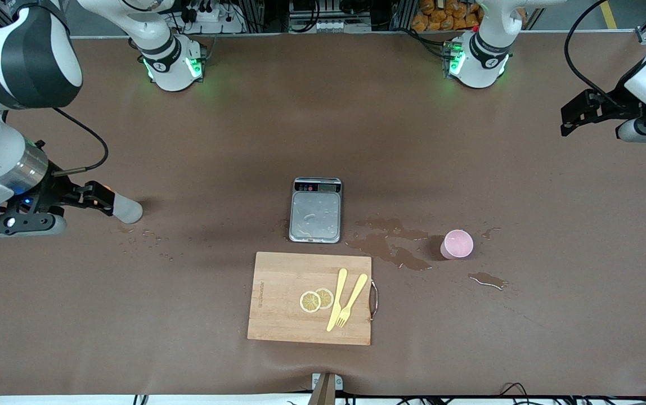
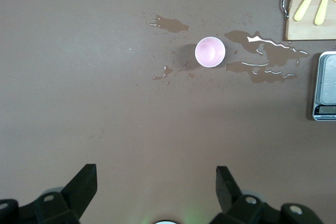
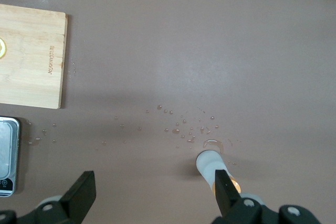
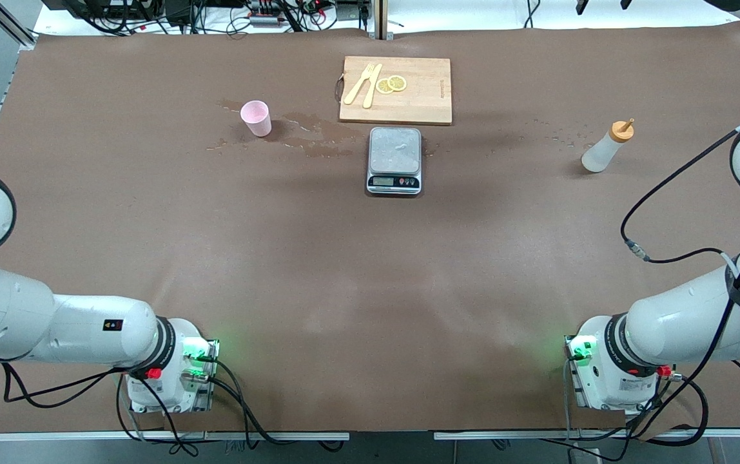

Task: Add sauce to pink cup with both arms

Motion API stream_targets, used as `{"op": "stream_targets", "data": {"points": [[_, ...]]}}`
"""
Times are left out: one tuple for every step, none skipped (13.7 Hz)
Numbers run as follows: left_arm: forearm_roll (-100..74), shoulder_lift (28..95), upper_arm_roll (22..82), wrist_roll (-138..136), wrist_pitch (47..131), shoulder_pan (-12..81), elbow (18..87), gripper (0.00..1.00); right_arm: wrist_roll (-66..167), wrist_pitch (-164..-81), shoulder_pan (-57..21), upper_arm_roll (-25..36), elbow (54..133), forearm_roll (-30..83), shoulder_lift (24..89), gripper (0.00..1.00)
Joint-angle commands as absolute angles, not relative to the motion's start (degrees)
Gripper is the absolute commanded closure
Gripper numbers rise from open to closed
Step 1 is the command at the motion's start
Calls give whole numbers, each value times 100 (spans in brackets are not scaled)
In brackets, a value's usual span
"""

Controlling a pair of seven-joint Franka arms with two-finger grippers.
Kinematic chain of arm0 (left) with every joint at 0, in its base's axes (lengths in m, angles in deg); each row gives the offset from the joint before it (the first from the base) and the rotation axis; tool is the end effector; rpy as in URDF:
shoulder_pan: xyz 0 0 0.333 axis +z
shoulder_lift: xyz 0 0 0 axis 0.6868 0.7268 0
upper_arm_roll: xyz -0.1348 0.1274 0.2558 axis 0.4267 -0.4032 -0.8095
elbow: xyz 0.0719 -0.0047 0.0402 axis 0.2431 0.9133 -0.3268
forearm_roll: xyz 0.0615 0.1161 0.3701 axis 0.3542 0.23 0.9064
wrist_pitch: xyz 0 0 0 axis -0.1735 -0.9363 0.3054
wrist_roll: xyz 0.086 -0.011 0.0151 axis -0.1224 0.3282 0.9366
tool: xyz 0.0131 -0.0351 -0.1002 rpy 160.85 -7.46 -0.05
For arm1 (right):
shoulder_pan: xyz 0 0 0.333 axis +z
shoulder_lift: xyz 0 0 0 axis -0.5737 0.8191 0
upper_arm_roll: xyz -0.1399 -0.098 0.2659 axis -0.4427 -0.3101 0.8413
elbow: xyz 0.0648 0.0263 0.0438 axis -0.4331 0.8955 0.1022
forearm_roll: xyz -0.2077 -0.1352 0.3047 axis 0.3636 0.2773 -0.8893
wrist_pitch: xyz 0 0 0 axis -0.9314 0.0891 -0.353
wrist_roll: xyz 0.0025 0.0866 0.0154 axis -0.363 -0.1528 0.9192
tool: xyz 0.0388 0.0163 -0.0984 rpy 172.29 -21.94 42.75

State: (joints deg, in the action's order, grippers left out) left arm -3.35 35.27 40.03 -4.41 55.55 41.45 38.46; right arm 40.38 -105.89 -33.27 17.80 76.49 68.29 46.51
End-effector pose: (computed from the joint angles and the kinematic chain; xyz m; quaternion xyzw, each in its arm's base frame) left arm 0.5346 -0.0746 0.6543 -0.9990 0.0427 0.0124 0.0108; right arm 0.6335 0.0794 0.5611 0.9987 0.0361 0.0270 0.0246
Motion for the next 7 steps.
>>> {"op": "stream_targets", "data": {"points": [[-235, 3385, 4041, -474, 5318, 4110, 3818, 0, 4076, -10394, -3342, 1740, 7567, 6731, 4626, 0], [-235, 3384, 4041, -501, 5326, 4118, 3809, 0, 4068, -10350, -3368, 1731, 7567, 6722, 4617, 0], [-235, 3393, 4041, -510, 5317, 4127, 3809, 0, 4067, -10323, -3412, 1731, 7567, 6731, 4617, 0], [-244, 3393, 4041, -510, 5326, 4127, 3809, 0, 4067, -10323, -3439, 1731, 7593, 6722, 4617, 0], [-244, 3393, 4041, -510, 5326, 4127, 3809, 0, 4076, -10288, -3483, 1740, 7593, 6731, 4608, 0], [-253, 3393, 4041, -519, 5326, 4127, 3809, 0, 4076, -10253, -3483, 1740, 7593, 6731, 4599, 0], [-253, 3393, 4041, -519, 5326, 4127, 3809, 0, 4076, -10218, -3509, 1731, 7593, 6731, 4564, 0]]}}
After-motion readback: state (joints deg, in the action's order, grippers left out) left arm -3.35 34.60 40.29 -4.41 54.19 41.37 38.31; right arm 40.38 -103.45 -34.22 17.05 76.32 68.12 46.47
